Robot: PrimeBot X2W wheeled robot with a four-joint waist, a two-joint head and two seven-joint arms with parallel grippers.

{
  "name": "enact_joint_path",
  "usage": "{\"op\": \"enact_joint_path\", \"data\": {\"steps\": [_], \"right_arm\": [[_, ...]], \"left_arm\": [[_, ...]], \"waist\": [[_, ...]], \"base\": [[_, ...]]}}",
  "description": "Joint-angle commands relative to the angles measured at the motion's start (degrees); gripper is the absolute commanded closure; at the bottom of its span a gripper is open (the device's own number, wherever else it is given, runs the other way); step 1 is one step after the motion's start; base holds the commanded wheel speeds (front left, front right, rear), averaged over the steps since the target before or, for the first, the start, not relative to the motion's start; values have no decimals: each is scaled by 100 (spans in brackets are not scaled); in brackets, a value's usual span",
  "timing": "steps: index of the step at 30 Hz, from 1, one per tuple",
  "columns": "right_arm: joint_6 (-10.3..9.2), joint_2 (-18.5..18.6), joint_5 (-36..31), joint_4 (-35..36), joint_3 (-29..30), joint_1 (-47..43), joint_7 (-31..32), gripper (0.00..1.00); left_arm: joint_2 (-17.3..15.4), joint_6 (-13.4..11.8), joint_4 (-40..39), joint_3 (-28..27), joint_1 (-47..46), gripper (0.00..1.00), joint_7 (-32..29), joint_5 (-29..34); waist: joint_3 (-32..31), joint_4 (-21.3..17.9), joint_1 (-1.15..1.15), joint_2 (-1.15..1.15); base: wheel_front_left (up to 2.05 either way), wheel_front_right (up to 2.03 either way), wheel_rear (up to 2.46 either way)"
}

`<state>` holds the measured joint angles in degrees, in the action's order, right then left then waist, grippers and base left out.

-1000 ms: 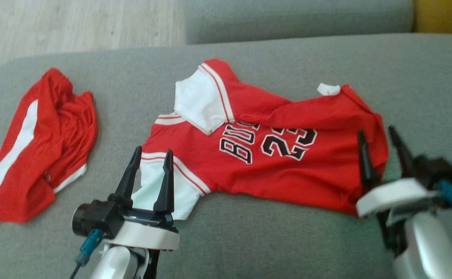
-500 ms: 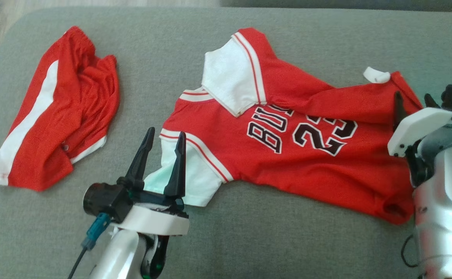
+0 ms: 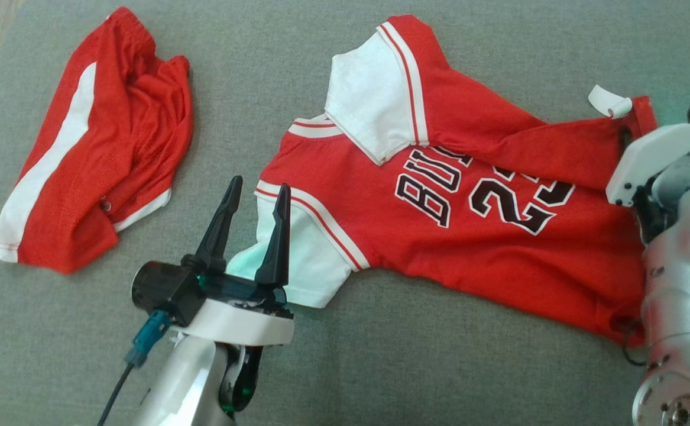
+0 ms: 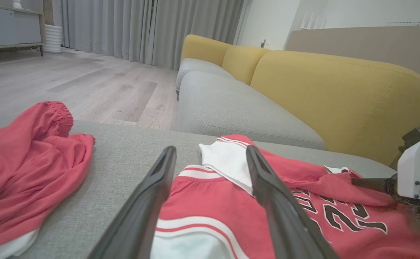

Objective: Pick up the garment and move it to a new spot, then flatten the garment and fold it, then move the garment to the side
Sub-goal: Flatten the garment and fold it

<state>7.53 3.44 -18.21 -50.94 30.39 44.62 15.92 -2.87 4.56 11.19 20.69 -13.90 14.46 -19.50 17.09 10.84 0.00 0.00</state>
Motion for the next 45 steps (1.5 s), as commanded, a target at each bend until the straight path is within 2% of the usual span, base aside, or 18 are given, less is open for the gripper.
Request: {"op": "enact_joint_path", "data": {"steps": [1, 7, 18, 22, 23, 24, 29, 38, 42, 45], "right_arm": [[-4, -57, -57, -4, -112, 140, 23, 100], [-4, -19, 88, -94, -143, 613, -544, 100], [-4, 721, -209, -377, -248, 1673, -1428, 100], [-4, 845, -289, -662, -255, 1944, -1647, 100], [-4, 877, -327, -734, -260, 1980, -1684, 5], [-4, 895, -364, -822, -277, 2014, -1696, 0], [-4, 862, -406, -1137, -300, 2007, -2042, 0], [-4, 460, -80, -1427, -778, 1614, -2961, 0], [-4, 163, 487, -1054, -1200, 1175, -3084, 0], [-4, 21, 1143, -164, -1704, 488, -3089, 0]], "left_arm": [[-4, 19, -189, -192, -188, 0, 53, 30], [-2, 7, -264, -201, -279, 0, 53, -31], [-1, 7, -346, -93, -388, 0, 53, -173], [-1, 7, -356, -93, -387, 0, 53, -188], [-1, 8, -354, -95, -386, 0, 53, -189], [-1, 7, -350, -99, -386, 0, 53, -189], [-1, -24, -338, -154, -347, 0, 53, -168], [-1, -59, -298, -384, -115, 0, 53, -77], [-1, -63, -250, -543, 82, 0, 53, -23], [-1, -67, -219, -635, 240, 0, 53, 8]], "waist": [[29, 2, 0, 0], [110, 18, 0, 0], [239, 257, 0, 0], [264, 313, 0, 0], [264, 318, 0, 0], [259, 318, 0, 0], [123, 217, 0, 0], [-390, -248, 0, 0], [-711, -530, 0, 0], [-934, -700, 0, 0]], "base": [[0, 0, 0], [0, 0, 0], [0, 0, 0], [0, 0, 0], [0, 0, 0], [0, 0, 0], [0, 0, 0], [0, 0, 0], [0, 0, 0], [0, 0, 0]]}}
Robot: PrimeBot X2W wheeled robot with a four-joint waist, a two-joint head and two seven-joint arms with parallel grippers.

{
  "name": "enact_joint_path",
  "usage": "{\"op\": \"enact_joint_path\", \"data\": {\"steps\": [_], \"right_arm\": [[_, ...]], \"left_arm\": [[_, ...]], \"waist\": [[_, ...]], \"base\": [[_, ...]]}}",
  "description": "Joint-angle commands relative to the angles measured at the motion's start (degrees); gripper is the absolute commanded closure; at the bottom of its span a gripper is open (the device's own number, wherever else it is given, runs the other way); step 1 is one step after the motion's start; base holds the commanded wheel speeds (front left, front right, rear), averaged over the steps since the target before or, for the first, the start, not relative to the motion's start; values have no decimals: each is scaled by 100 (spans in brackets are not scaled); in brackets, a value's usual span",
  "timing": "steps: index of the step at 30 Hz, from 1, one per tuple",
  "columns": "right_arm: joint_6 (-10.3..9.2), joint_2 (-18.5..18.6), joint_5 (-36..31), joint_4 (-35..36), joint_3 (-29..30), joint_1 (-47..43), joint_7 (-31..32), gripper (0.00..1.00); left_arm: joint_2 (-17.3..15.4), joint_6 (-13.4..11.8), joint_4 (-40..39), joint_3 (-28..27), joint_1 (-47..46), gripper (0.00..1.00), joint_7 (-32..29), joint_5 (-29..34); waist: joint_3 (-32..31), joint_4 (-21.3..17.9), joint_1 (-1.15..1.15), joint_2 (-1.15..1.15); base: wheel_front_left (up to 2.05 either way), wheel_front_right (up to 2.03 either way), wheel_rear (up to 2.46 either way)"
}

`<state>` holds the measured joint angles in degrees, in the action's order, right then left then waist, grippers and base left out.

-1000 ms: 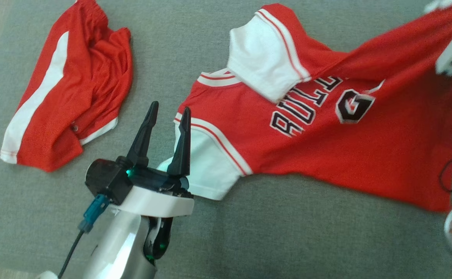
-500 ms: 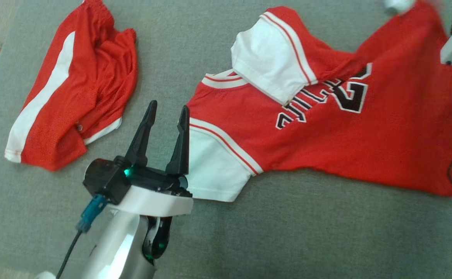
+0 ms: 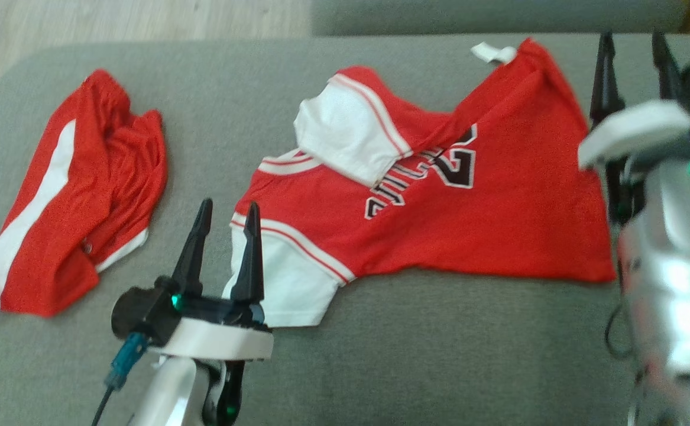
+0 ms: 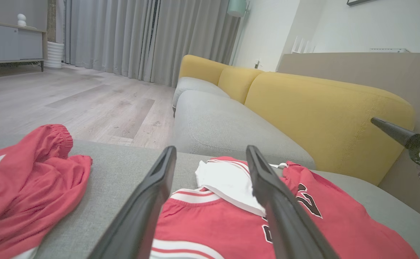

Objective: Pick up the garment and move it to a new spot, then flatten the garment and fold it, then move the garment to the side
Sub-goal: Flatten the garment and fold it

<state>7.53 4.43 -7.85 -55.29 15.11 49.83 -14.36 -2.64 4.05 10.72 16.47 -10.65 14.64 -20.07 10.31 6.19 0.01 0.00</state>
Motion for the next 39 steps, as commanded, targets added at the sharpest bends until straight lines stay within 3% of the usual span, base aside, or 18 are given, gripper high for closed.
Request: {"op": "enact_joint_path", "data": {"steps": [1, 4, 9, 16, 29, 34, 39], "right_arm": [[-4, -102, 344, 575, -348, -346, -61, 0], [-4, -144, 1161, 1784, -837, -1664, -62, 0], [-4, -153, 2270, 2925, -1214, -3087, -62, 0], [-4, -154, 2633, 3338, -1538, -4283, -63, 0], [-4, -155, 2453, 3663, -1485, -4454, -63, 0], [-4, -155, 2439, 3726, -1461, -4422, -63, 0], [-4, -155, 2432, 3772, -1487, -4346, -63, 0]], "left_arm": [[-24, -17, -159, -235, -26, 0, 36, 72], [-24, -18, -136, -316, 219, 0, 36, 95], [-24, 12, -120, -387, 489, 0, 36, 127], [-24, 65, -23, -421, 703, 0, 36, 171], [-24, 86, 139, -419, 751, 0, 36, 242], [-24, 10, 568, -343, 681, 0, 11, 346], [-93, -520, 1362, -392, 439, 0, -534, 581]], "waist": [[-330, -280, -1, 0], [-582, -429, -1, 0], [-790, -525, -1, 0], [-911, -565, -1, 0], [-901, -512, -1, 0], [-811, -482, -1, 0], [-674, -496, -1, 0]], "base": [[0, 0, 0], [0, 0, 0], [0, 0, 0], [0, 0, 0], [0, 0, 0], [0, 0, 0], [0, 0, 0]]}}
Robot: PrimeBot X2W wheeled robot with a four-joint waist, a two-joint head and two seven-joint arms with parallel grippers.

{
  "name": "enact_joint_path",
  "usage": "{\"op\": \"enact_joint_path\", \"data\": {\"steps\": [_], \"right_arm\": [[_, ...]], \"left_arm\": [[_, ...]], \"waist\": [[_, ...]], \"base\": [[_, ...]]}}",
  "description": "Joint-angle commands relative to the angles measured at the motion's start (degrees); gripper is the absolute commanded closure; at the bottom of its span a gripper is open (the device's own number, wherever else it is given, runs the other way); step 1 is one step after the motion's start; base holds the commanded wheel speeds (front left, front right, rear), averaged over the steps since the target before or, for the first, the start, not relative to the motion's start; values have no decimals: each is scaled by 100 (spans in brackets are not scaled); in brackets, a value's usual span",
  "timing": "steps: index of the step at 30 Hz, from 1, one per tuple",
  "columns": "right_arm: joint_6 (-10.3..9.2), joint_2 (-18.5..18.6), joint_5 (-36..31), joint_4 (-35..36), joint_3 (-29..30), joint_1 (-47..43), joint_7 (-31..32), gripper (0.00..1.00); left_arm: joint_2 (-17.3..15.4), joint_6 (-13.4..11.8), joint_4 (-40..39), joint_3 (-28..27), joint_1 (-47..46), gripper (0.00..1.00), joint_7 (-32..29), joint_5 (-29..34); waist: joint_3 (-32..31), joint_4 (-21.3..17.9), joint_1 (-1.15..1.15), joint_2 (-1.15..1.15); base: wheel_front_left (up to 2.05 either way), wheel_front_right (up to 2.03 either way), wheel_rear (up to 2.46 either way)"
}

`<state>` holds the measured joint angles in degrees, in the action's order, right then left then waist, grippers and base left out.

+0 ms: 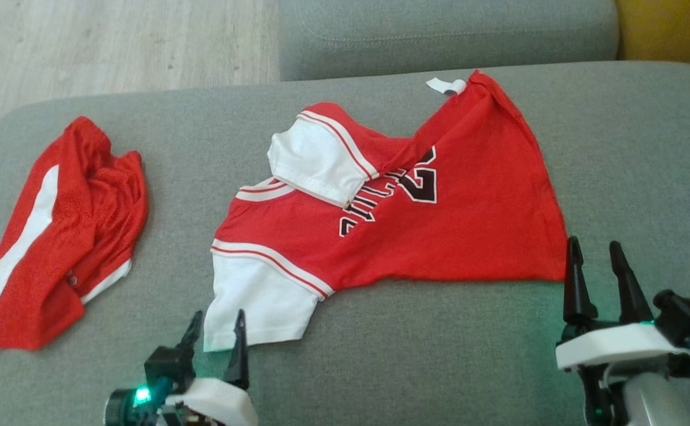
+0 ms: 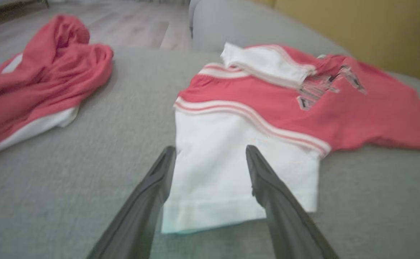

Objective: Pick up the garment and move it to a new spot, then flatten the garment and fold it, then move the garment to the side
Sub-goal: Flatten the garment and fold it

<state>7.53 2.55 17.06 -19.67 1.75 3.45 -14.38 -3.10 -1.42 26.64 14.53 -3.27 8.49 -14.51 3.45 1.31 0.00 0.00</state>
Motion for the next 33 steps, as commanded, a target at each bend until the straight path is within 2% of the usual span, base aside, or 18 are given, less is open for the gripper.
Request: {"op": "enact_joint_path", "data": {"steps": [1, 3, 5, 15, 16, 17, 18, 27, 33], "right_arm": [[-4, 33, -53, 219, -160, 315, -62, 0], [-4, 33, -34, 239, -182, 356, -62, 0], [-4, 33, -16, 256, -193, 384, -62, 0], [-4, 33, 37, 240, -211, 455, -62, 0], [-4, 33, 38, 232, -213, 460, -62, 0], [-4, 33, 31, 204, -209, 460, -62, 0], [-4, 33, 10, 142, -199, 459, -62, 0], [-4, 32, -132, -1072, 393, 826, 319, 0], [-4, 32, 218, -2188, 435, 1306, 451, 0]], "left_arm": [[-59, -88, -116, -229, -348, 0, -16, 53], [-65, -263, 68, -292, -424, 0, -171, 61], [-86, -311, 223, -268, -463, 0, -360, 77], [-96, -267, 563, -147, -516, 0, -999, -34], [-97, -231, 570, -128, -519, 6, -1056, -55], [-98, -201, 556, -120, -525, 91, -1074, -76], [-103, -175, 522, -113, -534, 100, -1052, -90], [-54, -55, -218, -276, -678, 100, 250, -344], [-27, 41, -486, -185, -690, 100, 522, -404]], "waist": [[40, -12, 0, 0], [79, -23, 0, 0], [106, -31, 0, 0], [129, -95, 0, 0], [133, -99, 0, 0], [137, -99, 0, 0], [137, -100, 0, 0], [122, -7, 0, 0], [147, 109, 0, 0]], "base": [[0, 0, 0], [0, 0, 0], [0, 0, 0], [0, 0, 0], [0, 0, 0], [0, 0, 0], [0, 0, 0], [0, 0, 0], [0, 0, 0]]}}
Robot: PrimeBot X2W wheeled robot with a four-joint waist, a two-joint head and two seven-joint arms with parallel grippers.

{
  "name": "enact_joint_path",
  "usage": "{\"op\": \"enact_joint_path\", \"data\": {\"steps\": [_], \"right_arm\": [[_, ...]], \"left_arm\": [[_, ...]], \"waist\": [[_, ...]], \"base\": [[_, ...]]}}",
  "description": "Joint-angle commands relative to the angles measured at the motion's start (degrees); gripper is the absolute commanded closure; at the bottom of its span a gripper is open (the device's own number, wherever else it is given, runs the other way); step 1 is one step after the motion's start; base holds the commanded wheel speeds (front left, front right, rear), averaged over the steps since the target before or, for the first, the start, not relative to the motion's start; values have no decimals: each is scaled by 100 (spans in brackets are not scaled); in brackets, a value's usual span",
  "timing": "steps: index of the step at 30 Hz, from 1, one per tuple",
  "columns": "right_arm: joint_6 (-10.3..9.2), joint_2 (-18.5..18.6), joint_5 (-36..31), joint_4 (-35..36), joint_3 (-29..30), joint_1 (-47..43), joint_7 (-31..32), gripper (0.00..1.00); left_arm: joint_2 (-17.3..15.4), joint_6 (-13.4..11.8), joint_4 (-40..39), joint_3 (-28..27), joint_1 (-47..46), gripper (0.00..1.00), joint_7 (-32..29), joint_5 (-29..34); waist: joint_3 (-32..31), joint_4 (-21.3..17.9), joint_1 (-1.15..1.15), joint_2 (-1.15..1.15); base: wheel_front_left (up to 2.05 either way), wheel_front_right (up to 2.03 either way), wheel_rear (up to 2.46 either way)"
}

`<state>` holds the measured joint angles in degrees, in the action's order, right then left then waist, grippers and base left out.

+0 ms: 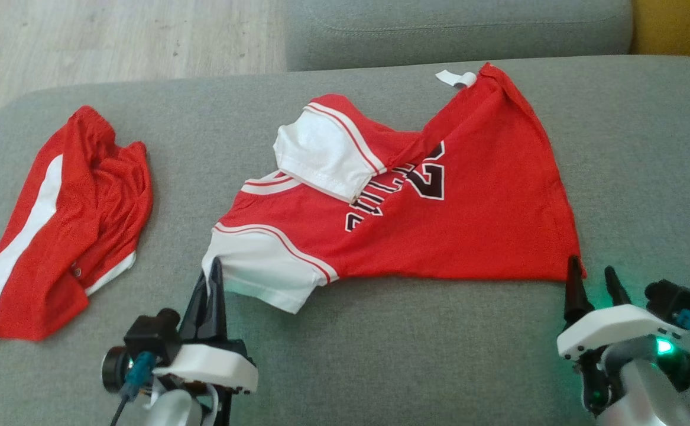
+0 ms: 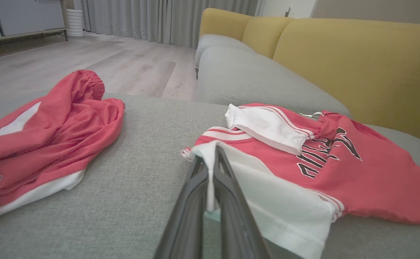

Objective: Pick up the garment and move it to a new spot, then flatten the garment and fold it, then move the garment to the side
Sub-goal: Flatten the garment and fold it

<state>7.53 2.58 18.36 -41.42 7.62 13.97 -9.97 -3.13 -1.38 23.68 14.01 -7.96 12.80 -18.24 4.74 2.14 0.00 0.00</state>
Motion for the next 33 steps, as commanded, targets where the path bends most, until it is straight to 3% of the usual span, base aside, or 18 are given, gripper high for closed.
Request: {"op": "enact_joint_path", "data": {"steps": [1, 10, 12, 19, 23, 27, 33], "right_arm": [[-4, 30, 103, -216, -173, 333, -1, 0], [-4, 30, 488, -1675, -474, 984, -237, 0], [-4, 30, 604, -1927, -624, 1119, -308, 100], [-4, 30, 530, -2049, -839, 1505, -494, 100], [-4, 30, 42, -1093, -711, 1514, -500, 100], [-4, 31, -461, 240, -786, 1460, -501, 100], [-4, 306, -563, 1829, -1014, 1546, -39, 100]], "left_arm": [[-22, 59, -216, -106, -223, 100, 105, -32], [-16, 111, -352, -24, -242, 100, 172, -30], [-27, 107, -350, -33, -241, 100, 180, -31], [-37, 116, -363, -177, -210, 100, 199, -210], [-43, 192, -521, -317, -259, 100, 209, -358], [-27, 445, -1034, -470, -471, 100, 215, -718], [-23, 507, -2081, -738, -999, 100, 184, -1092]], "waist": [[29, 47, 0, 0], [132, 150, 0, 0], [136, 152, 0, 0], [25, 14, 0, 0], [-89, -104, 0, 0], [-316, -221, 0, 0], [-615, -331, 0, 0]], "base": [[0, 0, 0], [0, 0, 0], [0, 0, 0], [0, 0, 0], [0, 0, 0], [0, 0, 0], [0, 0, 0]]}}
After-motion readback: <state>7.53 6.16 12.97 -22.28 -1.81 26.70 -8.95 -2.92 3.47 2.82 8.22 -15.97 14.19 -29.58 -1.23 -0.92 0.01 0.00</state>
